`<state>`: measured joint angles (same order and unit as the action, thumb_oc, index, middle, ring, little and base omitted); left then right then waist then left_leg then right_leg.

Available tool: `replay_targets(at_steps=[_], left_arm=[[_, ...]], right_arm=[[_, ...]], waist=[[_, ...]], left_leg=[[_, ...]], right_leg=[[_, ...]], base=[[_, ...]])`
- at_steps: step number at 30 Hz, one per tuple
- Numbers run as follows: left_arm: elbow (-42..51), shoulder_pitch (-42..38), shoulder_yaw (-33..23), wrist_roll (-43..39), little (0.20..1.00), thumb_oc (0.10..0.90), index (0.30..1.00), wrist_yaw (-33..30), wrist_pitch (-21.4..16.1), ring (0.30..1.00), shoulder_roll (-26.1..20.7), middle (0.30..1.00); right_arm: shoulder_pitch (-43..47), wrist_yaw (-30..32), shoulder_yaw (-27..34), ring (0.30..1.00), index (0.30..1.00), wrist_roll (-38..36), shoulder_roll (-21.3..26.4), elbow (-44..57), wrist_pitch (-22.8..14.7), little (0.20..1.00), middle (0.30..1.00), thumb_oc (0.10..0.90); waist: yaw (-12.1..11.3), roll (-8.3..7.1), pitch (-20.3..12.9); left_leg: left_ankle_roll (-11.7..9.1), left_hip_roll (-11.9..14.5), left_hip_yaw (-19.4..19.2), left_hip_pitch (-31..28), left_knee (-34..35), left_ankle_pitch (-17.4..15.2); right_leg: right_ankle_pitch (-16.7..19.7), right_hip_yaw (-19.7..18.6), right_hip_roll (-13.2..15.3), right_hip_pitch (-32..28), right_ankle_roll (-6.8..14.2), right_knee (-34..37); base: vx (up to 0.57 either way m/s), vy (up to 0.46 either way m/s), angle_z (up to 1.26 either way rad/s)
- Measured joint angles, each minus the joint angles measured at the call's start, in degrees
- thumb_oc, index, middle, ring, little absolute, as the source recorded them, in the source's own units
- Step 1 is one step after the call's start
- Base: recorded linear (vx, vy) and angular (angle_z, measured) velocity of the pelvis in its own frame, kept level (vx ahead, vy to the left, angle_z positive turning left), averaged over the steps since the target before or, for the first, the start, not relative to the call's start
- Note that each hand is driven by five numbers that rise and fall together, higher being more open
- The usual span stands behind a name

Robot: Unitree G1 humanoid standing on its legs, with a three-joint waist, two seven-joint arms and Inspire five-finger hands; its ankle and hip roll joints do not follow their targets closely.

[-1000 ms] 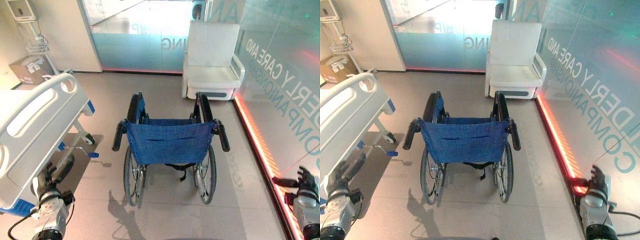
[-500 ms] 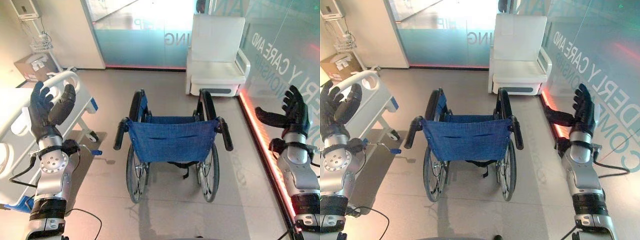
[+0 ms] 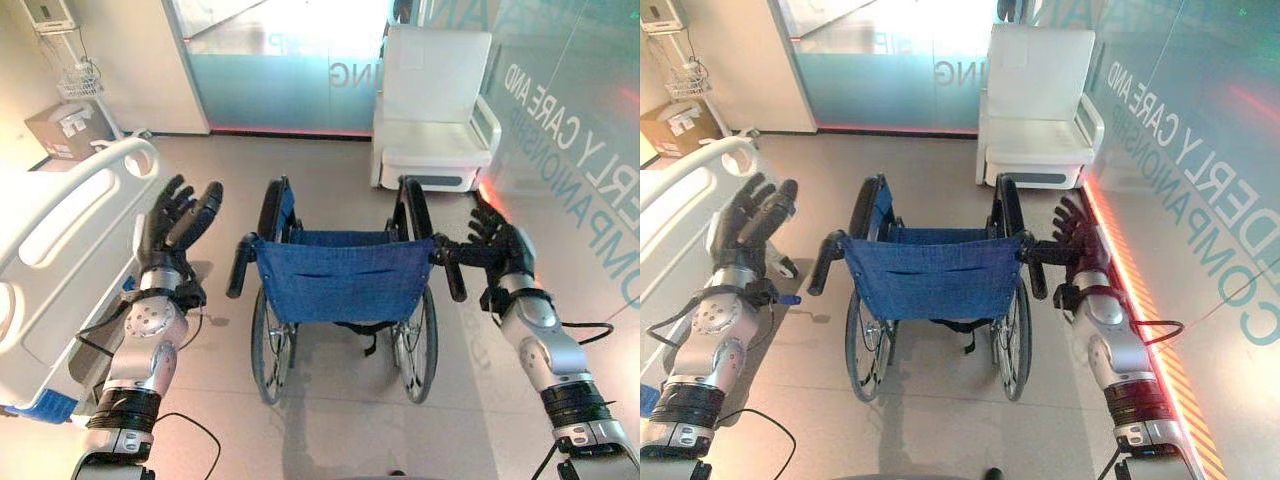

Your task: Push the wheelchair next to the bed

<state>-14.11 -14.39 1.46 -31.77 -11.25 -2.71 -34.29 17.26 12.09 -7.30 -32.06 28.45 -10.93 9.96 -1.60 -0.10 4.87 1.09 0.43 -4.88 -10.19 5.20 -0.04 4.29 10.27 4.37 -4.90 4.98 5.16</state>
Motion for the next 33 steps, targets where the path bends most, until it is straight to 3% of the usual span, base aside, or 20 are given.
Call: replay_targets(at_steps=[13, 20, 33], left_arm=[[0.35, -0.14, 2.85, 0.71, 0.900, 0.800, 0.900, 0.32, 2.46, 0.900, 2.32, 0.900], [0.32, -2.74, 5.03, 1.80, 0.900, 0.800, 0.900, -0.18, 3.09, 0.900, 2.46, 0.900], [0.30, -4.49, 7.14, 1.80, 0.900, 0.800, 0.900, -0.09, 3.27, 0.900, 2.58, 0.900]], right_arm=[[2.45, 0.52, -2.46, 0.900, 0.900, 0.05, -1.40, -2.91, 2.79, 0.900, 0.900, 0.800], [4.11, 4.75, -2.77, 0.900, 0.900, -1.23, -2.27, -6.01, 4.71, 0.900, 0.900, 0.800], [5.93, 11.71, -3.20, 0.900, 0.900, -4.52, -4.65, -11.28, 4.92, 0.900, 0.900, 0.800]], waist=[[0.33, -0.42, 1.29], [0.05, -0.44, 1.29], [-0.01, -0.40, 1.27]], left_leg=[[-0.03, 0.00, -0.08, -1.09, -0.01, 0.02], [-0.08, 0.02, -0.06, -1.59, -0.01, 0.05], [-0.11, 0.02, 0.03, -1.79, -0.02, 0.08]], right_leg=[[0.01, -0.05, -0.01, -0.96, -0.01, -0.01], [0.01, 0.01, -0.03, -1.60, -0.01, -0.01], [0.02, 0.04, -0.02, -1.84, -0.03, -0.02]], base=[[0.00, 0.000, 0.00], [0.00, 0.000, 0.00], [0.00, 0.000, 0.00]])
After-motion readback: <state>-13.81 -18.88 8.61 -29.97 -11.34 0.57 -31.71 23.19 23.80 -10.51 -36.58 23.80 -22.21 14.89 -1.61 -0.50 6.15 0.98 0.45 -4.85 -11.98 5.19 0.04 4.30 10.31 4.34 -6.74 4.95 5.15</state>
